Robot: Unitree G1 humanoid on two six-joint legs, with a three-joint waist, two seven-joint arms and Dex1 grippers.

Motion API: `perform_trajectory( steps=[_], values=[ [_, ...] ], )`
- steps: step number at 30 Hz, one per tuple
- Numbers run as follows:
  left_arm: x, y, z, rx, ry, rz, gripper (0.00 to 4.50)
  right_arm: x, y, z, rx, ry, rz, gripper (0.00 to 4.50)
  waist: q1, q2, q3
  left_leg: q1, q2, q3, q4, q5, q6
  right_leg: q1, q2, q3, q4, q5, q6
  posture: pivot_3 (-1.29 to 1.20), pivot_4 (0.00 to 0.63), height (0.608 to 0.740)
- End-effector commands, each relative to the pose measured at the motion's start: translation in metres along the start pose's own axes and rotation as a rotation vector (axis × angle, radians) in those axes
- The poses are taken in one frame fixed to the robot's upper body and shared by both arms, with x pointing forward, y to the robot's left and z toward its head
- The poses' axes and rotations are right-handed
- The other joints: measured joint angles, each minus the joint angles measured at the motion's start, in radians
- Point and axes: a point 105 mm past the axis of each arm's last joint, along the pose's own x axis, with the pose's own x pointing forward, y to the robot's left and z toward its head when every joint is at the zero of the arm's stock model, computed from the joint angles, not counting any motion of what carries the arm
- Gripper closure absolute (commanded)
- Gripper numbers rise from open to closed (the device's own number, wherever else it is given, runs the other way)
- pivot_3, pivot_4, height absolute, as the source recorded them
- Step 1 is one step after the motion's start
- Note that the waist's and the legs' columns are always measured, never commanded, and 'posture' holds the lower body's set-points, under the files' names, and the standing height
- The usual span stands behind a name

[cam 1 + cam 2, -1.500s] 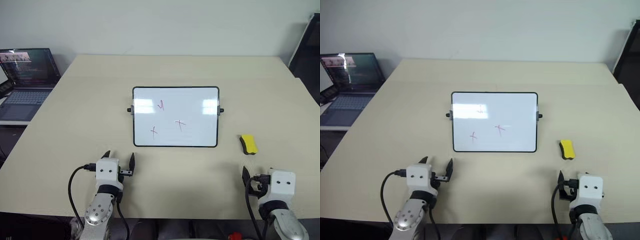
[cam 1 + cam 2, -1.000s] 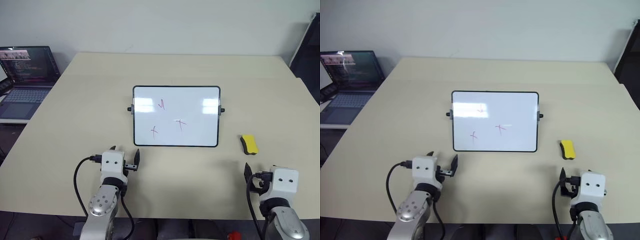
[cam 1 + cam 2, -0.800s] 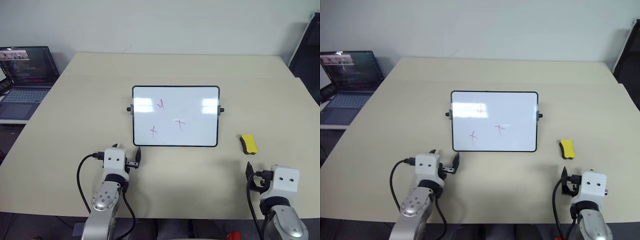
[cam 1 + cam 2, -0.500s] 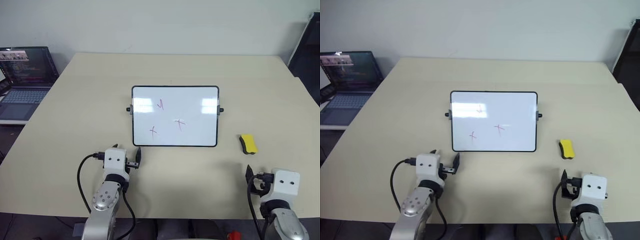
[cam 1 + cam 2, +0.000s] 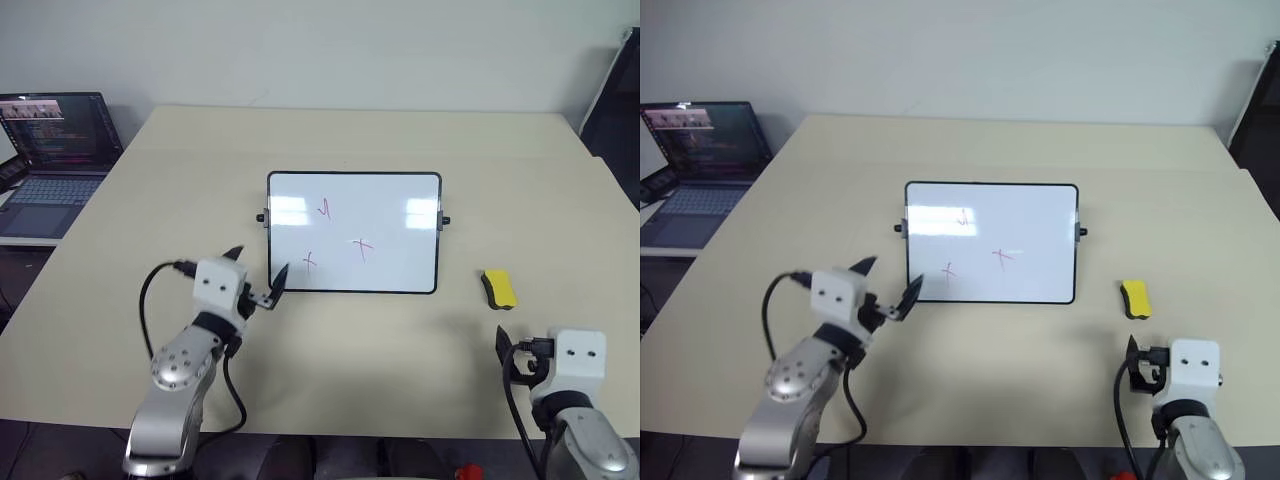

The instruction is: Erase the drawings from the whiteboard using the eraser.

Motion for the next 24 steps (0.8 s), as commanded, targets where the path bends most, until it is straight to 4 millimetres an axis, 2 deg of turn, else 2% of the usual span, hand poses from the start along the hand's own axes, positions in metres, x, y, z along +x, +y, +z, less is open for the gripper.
perform_trajectory(
  steps=[1,6,9,13,19,24],
  values=[
    [0.016,-0.032,0.024,-0.113,-0.057,-0.257,0.0,0.002,-0.01,0.019,-0.002,-0.027,-0.006,0.03,-0.001,0.0,0.0,0.0,0.0,0.0,0.0,0.001,-0.001,0.0,0.0,0.0,0.0,0.0,0.0,0.0,0.15,0.74],
    [0.029,-0.056,0.036,-0.181,-0.052,-0.464,0.0,0.014,-0.017,0.033,0.01,-0.022,-0.008,0.03,-0.008,0.0,0.0,0.0,0.0,0.001,0.0,0.001,-0.001,0.0,0.001,0.001,0.001,0.0,0.0,0.0,0.15,0.74],
    [0.032,-0.08,0.037,-0.173,-0.041,-0.684,0.0,0.029,-0.013,0.037,0.059,0.023,0.034,0.03,-0.01,0.0,0.0,0.0,0.0,0.001,0.0,0.001,-0.001,0.0,0.002,0.001,0.001,0.0,0.0,0.0,0.15,0.74],
    [0.033,-0.091,0.037,-0.176,-0.039,-0.787,0.0,0.038,-0.013,0.038,0.107,0.064,0.036,0.03,-0.008,0.0,0.0,0.0,0.0,0.001,0.002,0.001,-0.001,0.0,0.003,0.001,0.002,0.0,0.0,0.0,0.15,0.74],
    [0.027,-0.112,0.024,-0.135,0.019,-0.986,0.0,0.049,0.001,0.038,0.164,0.14,0.09,0.03,-0.007,0.001,0.0,-0.001,0.0,0.001,0.002,0.001,-0.001,-0.001,0.003,0.002,0.002,0.0,0.0,0.0,0.15,0.74],
    [0.034,-0.119,0.011,-0.005,0.018,-1.04,0.0,0.06,0.008,0.043,0.166,0.142,0.118,0.03,-0.007,0.001,0.0,-0.001,0.0,0.002,0.002,0.001,-0.001,-0.001,0.003,0.002,0.002,0.0,0.0,0.0,0.15,0.74]
  ],
)
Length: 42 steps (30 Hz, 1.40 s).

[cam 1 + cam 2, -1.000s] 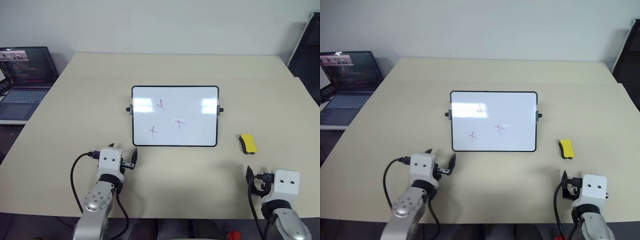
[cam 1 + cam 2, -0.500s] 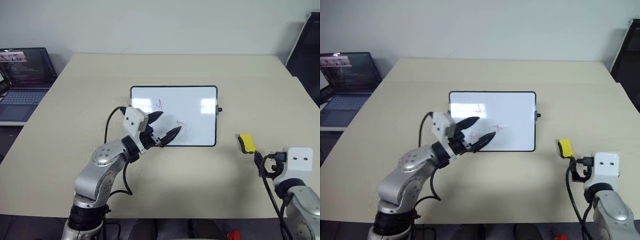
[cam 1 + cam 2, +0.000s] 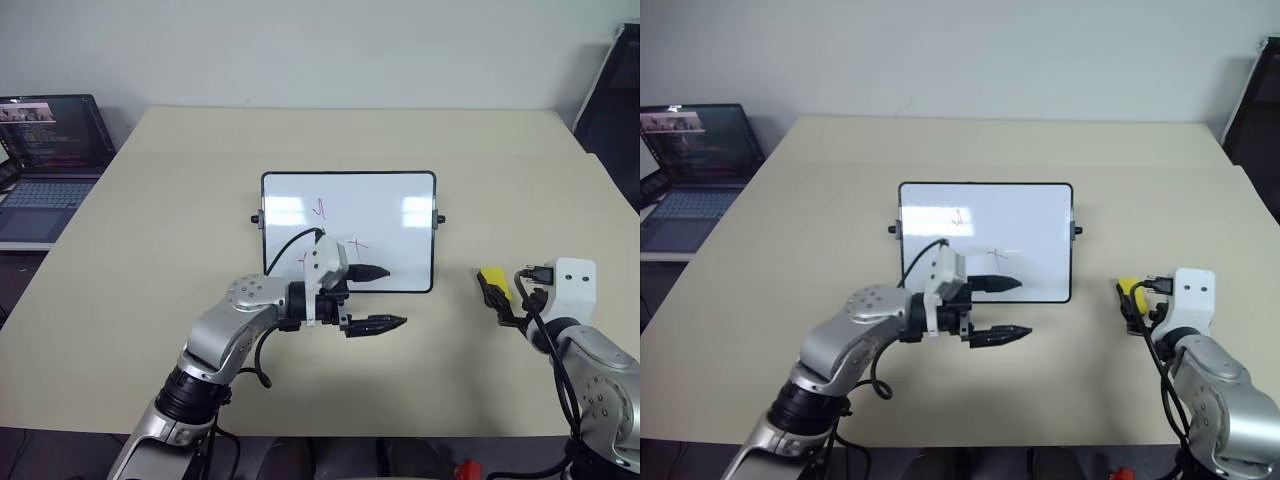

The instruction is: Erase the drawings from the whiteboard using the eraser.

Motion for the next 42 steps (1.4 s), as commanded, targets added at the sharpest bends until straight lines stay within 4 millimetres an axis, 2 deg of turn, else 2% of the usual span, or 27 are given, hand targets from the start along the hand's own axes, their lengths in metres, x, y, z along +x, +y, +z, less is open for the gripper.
perform_trajectory(
  steps=[1,16,26,29,35,37,42],
  values=[
    [0.005,0.003,0.003,0.117,0.01,-0.023,0.0,0.002,0.004,0.011,-0.007,-0.031,0.013,0.03,0.0,0.0,0.0,0.0,0.0,0.0,0.0,0.0,0.0,0.0,0.0,0.0,0.0,0.0,0.0,0.0,0.15,0.74],
    [-0.001,0.006,-0.017,0.18,0.064,0.0,0.0,0.019,0.008,0.006,0.012,-0.006,0.029,0.03,-0.001,0.0,0.0,-0.001,0.0,0.001,0.002,0.0,0.0,-0.004,0.0,0.002,0.006,0.0,0.0,0.0,0.15,0.74],
    [-0.001,0.011,-0.018,0.184,0.07,0.025,0.0,0.024,0.007,0.005,0.073,0.001,0.022,0.03,-0.001,0.0,0.0,-0.001,0.0,-0.001,0.011,-0.002,0.004,-0.004,0.0,0.001,0.014,0.0,0.0,0.0,0.15,0.74],
    [-0.003,0.014,-0.017,0.19,0.071,0.034,0.0,0.025,0.007,0.003,0.107,0.008,0.022,0.63,-0.001,0.0,0.0,-0.002,0.0,-0.001,0.011,-0.002,0.004,-0.004,0.0,0.001,0.014,0.0,0.0,0.0,0.15,0.74],
    [-0.004,0.016,-0.016,0.193,0.069,0.049,0.0,0.026,0.003,0.003,0.108,0.009,0.006,2.75,-0.002,0.0,0.0,-0.002,0.0,-0.001,0.011,-0.002,0.004,-0.004,0.0,0.001,0.014,0.0,0.0,0.0,0.15,0.74],
    [-0.003,0.017,-0.016,0.193,0.069,0.052,0.0,0.027,0.003,0.004,0.109,0.009,0.003,3.3,-0.003,0.0,0.0,-0.002,0.0,-0.001,0.011,-0.002,0.004,-0.004,0.0,0.001,0.014,0.0,0.0,0.0,0.15,0.74],
    [-0.004,0.021,-0.016,0.212,0.081,0.076,0.0,0.028,0.002,0.006,0.087,0.005,-0.005,3.38,-0.005,0.0,0.0,-0.002,0.0,-0.001,0.011,-0.002,0.004,-0.004,0.0,0.001,0.014,0.0,0.0,0.0,0.15,0.74]
  ],
)
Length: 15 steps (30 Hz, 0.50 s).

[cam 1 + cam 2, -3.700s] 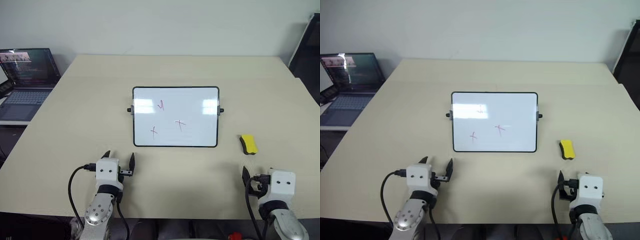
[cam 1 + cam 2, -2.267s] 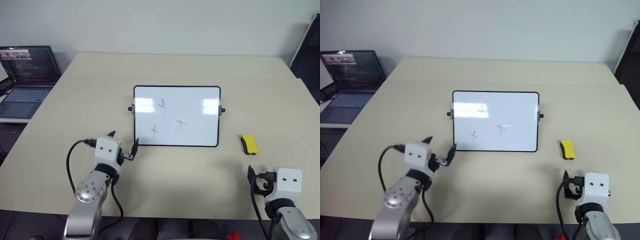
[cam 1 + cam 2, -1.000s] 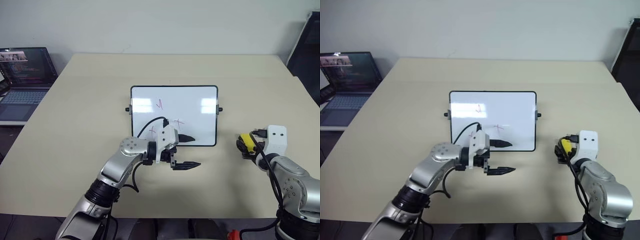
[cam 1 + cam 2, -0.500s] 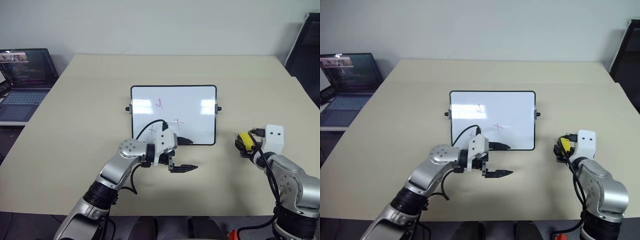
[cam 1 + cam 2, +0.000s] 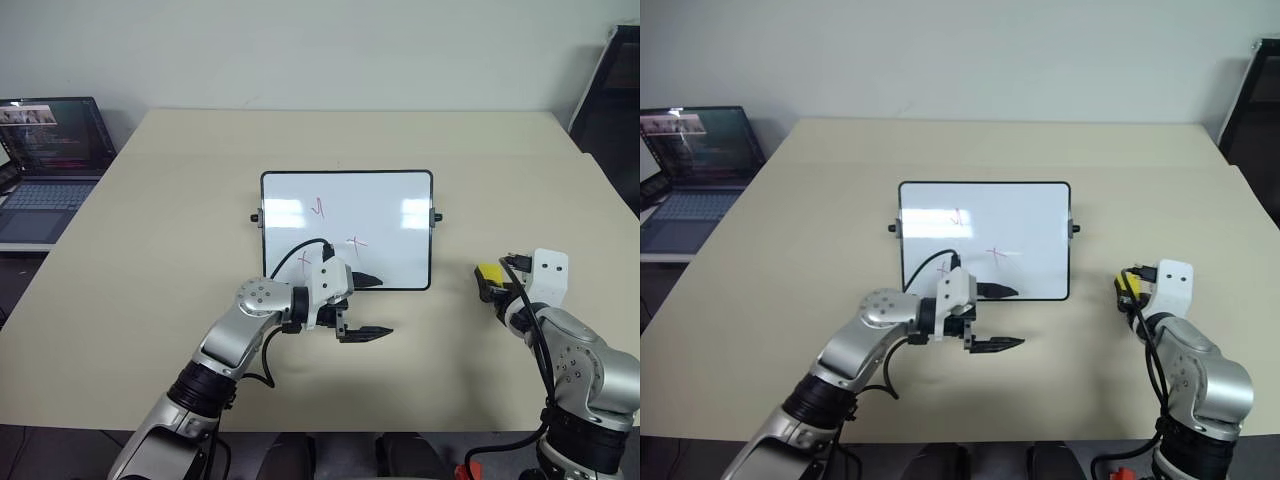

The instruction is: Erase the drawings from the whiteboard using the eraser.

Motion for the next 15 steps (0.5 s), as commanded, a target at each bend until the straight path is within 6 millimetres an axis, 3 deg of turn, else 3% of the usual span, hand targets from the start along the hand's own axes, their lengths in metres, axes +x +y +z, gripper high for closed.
perform_trajectory(
  steps=[1,3,8,12,15],
  values=[
    [-0.002,0.008,0.011,0.059,-0.018,0.032,0.0,-0.003,-0.005,0.013,-0.046,-0.05,-0.03,3.38,-0.001,0.0,0.0,0.0,0.0,0.0,0.0,0.0,0.0,0.0,0.0,0.0,0.0,0.0,0.0,0.0,0.15,0.74],
    [-0.003,0.014,0.011,0.071,-0.01,0.075,0.0,-0.004,-0.005,0.018,-0.092,-0.08,-0.036,3.38,-0.001,0.0,0.0,0.0,0.0,0.0,0.0,0.0,0.0,0.0,0.0,0.0,0.0,0.0,0.0,0.0,0.15,0.74],
    [-0.009,0.044,0.015,0.117,-0.015,0.384,0.0,-0.015,0.003,0.03,-0.245,-0.222,-0.031,3.38,-0.001,0.0,0.0,-0.001,0.0,0.0,0.0,0.0,0.0,0.0,0.0,0.0,0.0,0.0,0.0,0.0,0.15,0.74],
    [-0.018,0.044,0.006,0.161,0.02,0.545,0.0,-0.021,0.008,0.028,-0.3,-0.283,-0.028,3.38,-0.005,0.0,0.0,-0.001,0.0,0.0,0.0,0.0,0.0,0.0,0.0,0.0,-0.001,0.0,0.0,0.0,0.15,0.74],
    [-0.028,0.032,-0.004,0.166,0.05,0.634,0.0,-0.024,0.011,0.028,-0.351,-0.323,-0.009,3.38,-0.01,0.0,0.0,-0.001,0.001,0.0,-0.001,0.0,0.0,-0.001,0.0,0.0,-0.001,0.0,0.0,0.0,0.15,0.74]
  ],
)
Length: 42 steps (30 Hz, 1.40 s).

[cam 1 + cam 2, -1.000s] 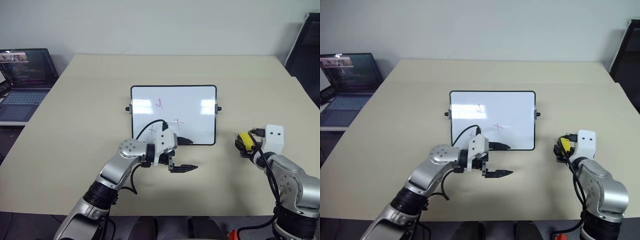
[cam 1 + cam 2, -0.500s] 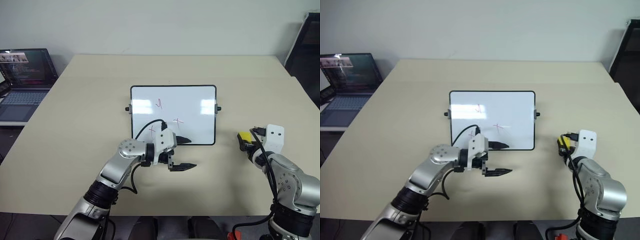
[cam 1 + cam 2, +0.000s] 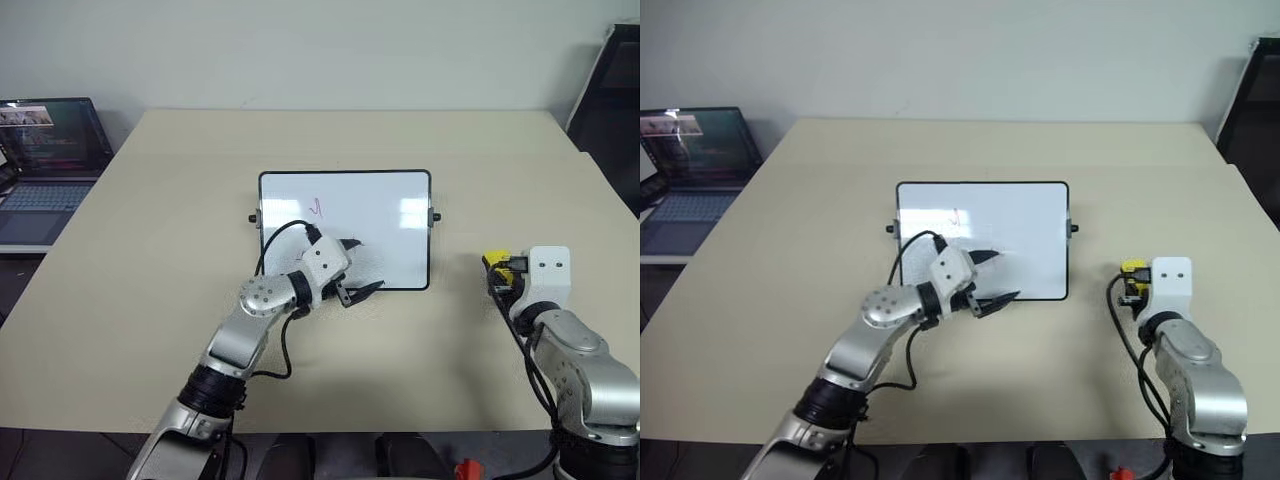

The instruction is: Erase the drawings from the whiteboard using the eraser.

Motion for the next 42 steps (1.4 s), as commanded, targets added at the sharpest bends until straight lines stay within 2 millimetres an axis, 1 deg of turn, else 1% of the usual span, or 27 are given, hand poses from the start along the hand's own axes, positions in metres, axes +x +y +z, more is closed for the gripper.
perform_trajectory(
  steps=[1,3,6,8,12,13,17,19,23,27,31,34,36,37,40,42],
  values=[
    [-0.014,0.001,0.007,0.056,-0.017,0.104,0.0,-0.006,0.0,0.021,-0.059,-0.12,0.005,3.38,-0.001,0.0,0.0,0.0,0.0,0.0,0.0,0.0,0.0,0.0,0.0,0.0,0.0,0.0,0.0,0.0,0.15,0.74],
    [-0.024,0.0,0.004,0.055,-0.001,0.145,0.0,-0.006,0.003,0.024,-0.084,-0.141,0.027,3.38,0.001,0.0,0.0,0.0,0.0,0.0,0.001,0.0,0.0,0.0,0.0,0.0,0.0,0.0,0.0,0.0,0.15,0.74],
    [-0.04,0.001,-0.001,0.051,0.022,0.21,0.0,-0.006,0.014,0.032,-0.117,-0.184,0.079,3.38,0.003,0.0,0.0,0.001,0.0,-0.001,0.001,0.0,0.0,0.002,0.0,0.0,0.001,0.0,0.0,0.0,0.15,0.74],
    [-0.046,0.001,-0.004,0.044,0.033,0.237,0.0,-0.005,0.025,0.038,-0.123,-0.218,0.123,3.38,0.002,0.0,0.0,0.002,0.0,-0.001,0.001,0.0,0.0,0.002,0.0,-0.001,0.001,0.0,0.0,0.0,0.15,0.74],
    [-0.054,0.003,-0.01,0.025,0.053,0.294,0.0,-0.002,0.055,0.051,-0.183,-0.287,0.228,3.38,0.0,0.0,0.001,0.001,0.0,0.0,0.001,0.0,0.0,0.001,0.0,0.0,0.001,0.0,0.0,0.0,0.15,0.74],
    [-0.055,0.004,-0.011,0.011,0.056,0.313,0.0,-0.001,0.062,0.053,-0.207,-0.304,0.252,3.38,0.001,0.0,0.001,0.001,0.0,-0.001,0.001,0.0,0.0,0.001,0.0,-0.001,0.001,0.0,0.0,0.0,0.15,0.74],
    [-0.054,0.006,-0.014,-0.028,0.062,0.357,0.0,0.005,0.1,0.062,-0.262,-0.371,0.386,3.38,0.002,-0.001,0.001,0.001,0.0,-0.001,0.001,0.0,0.0,0.001,0.0,-0.001,0.0,0.0,0.0,0.0,0.15,0.74],
    [-0.052,0.004,-0.016,-0.038,0.063,0.358,0.0,0.009,0.114,0.065,-0.276,-0.392,0.428,3.38,0.002,-0.001,0.001,0.001,0.0,-0.001,0.001,0.0,0.0,0.001,0.0,-0.001,0.0,0.0,0.0,0.0,0.15,0.74],
    [-0.048,0.003,-0.014,-0.034,0.05,0.345,0.0,0.02,0.131,0.067,-0.309,-0.414,0.476,3.38,0.002,-0.001,0.001,0.001,0.0,-0.001,0.001,0.0,0.0,0.001,0.0,-0.001,0.0,0.0,0.0,0.0,0.15,0.74],
    [-0.046,0.008,-0.013,-0.028,0.047,0.352,0.0,0.027,0.143,0.068,-0.343,-0.437,0.52,3.38,0.003,-0.001,0.001,0.001,0.0,-0.001,0.001,0.0,0.0,0.001,-0.001,-0.001,0.0,0.0,0.0,0.0,0.15,0.74],
    [-0.045,0.015,-0.012,-0.013,0.041,0.358,0.0,0.031,0.162,0.07,-0.367,-0.465,0.572,3.38,-0.003,-0.001,0.001,0.002,0.0,-0.001,0.001,0.0,0.0,0.001,-0.001,-0.001,0.001,0.0,0.0,0.0,0.15,0.74],
    [-0.044,0.017,-0.012,-0.008,0.036,0.358,0.0,0.034,0.168,0.065,-0.392,-0.453,0.588,3.38,-0.006,-0.001,0.001,0.001,0.0,-0.001,0.001,0.0,0.0,0.001,0.0,-0.001,0.001,0.0,0.0,0.0,0.15,0.74],
    [-0.043,0.018,-0.011,-0.005,0.033,0.358,0.0,0.034,0.174,0.058,-0.428,-0.429,0.61,3.38,-0.006,-0.001,0.001,0.001,0.0,-0.001,0.001,0.0,0.0,0.0,-0.001,-0.001,0.001,0.0,0.0,0.0,0.15,0.74],
    [-0.043,0.019,-0.01,-0.003,0.032,0.359,0.0,0.036,0.176,0.052,-0.45,-0.402,0.619,3.38,-0.006,-0.001,0.001,0.001,0.0,-0.001,0.001,0.0,0.0,0.0,-0.001,-0.001,0.001,0.0,0.0,0.0,0.15,0.74],
    [-0.042,0.023,-0.007,0.002,0.025,0.367,0.0,0.04,0.18,0.026,-0.549,-0.293,0.666,3.38,-0.007,-0.001,0.0,0.002,0.0,-0.001,0.001,0.0,0.0,0.001,-0.001,-0.001,0.001,0.0,0.0,0.0,0.15,0.74],
    [-0.042,0.024,-0.006,0.003,0.024,0.371,0.0,0.039,0.181,0.018,-0.589,-0.269,0.693,3.38,-0.007,-0.001,0.0,0.005,0.0,-0.001,0.001,0.0,0.0,0.003,-0.001,-0.001,0.001,0.0,0.0,0.0,0.15,0.74]
  ],
)
